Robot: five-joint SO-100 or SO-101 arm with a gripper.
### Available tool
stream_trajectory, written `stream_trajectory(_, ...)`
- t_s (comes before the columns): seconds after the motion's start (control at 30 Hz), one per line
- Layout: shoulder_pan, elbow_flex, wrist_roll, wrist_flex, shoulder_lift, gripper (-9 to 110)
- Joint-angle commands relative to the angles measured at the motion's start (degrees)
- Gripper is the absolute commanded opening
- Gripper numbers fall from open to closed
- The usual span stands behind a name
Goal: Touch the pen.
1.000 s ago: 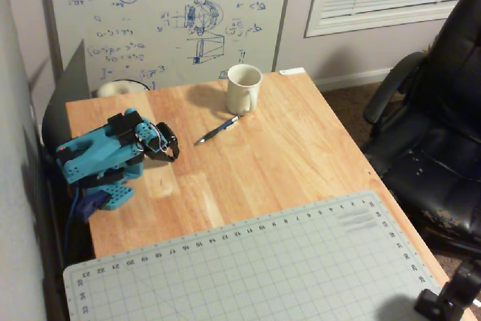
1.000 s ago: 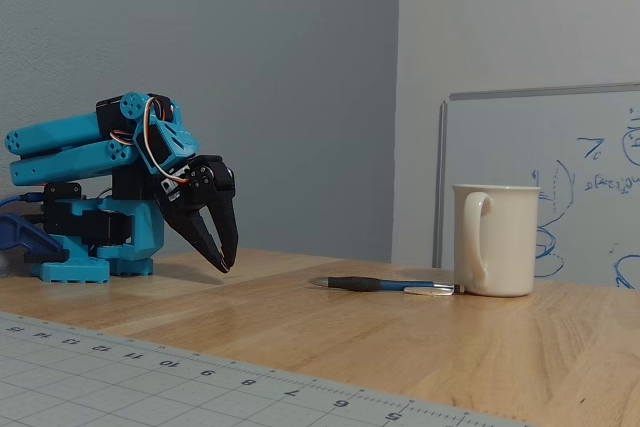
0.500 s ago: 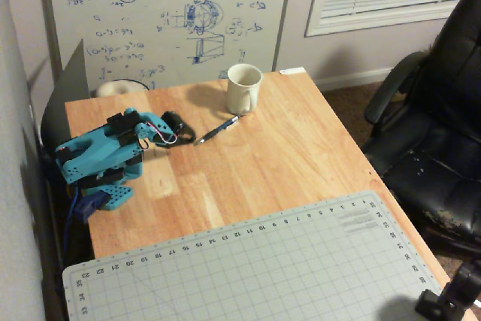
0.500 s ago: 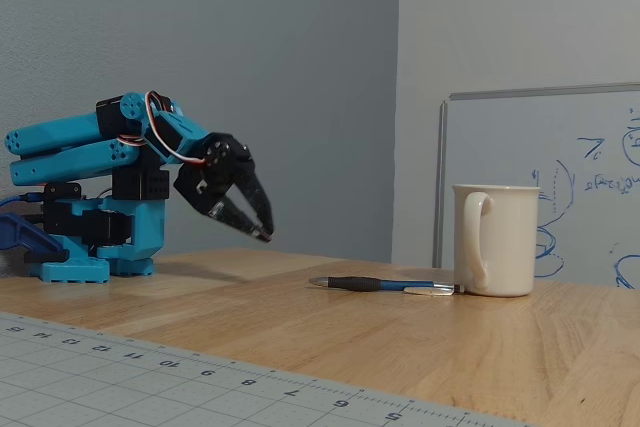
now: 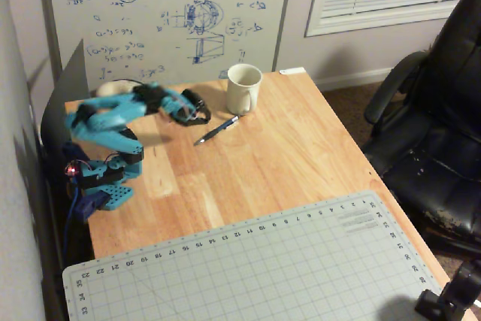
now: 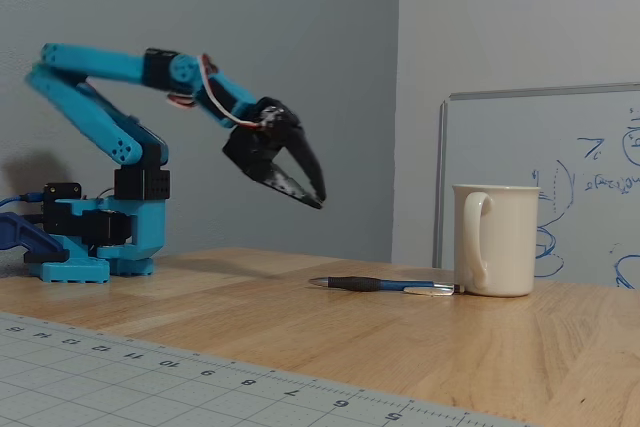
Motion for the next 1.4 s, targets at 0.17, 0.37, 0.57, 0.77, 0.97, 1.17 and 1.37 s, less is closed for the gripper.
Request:
stream_trajectory(0.17, -2.6, -27.2, 0.5, -1.5, -36.0, 1)
stream_trajectory(0.37, -2.6, -28.8, 0.4, -1.5, -40.7, 1)
stream_trajectory(0.57, -3.3, -28.7, 0.5, -1.5, -42.4, 1)
stream_trajectory(0.77, -3.4, -28.7, 0.4, -1.0, -42.5, 1)
stream_trajectory(0.97, -3.3, -28.8, 0.3, -1.0, -42.5, 1)
stream_trajectory(1.17, -3.1, -29.3, -0.1, -1.0, -42.5, 1)
stream_trajectory(1.37, -3.3, -29.3, -0.2, -1.0, -42.5, 1)
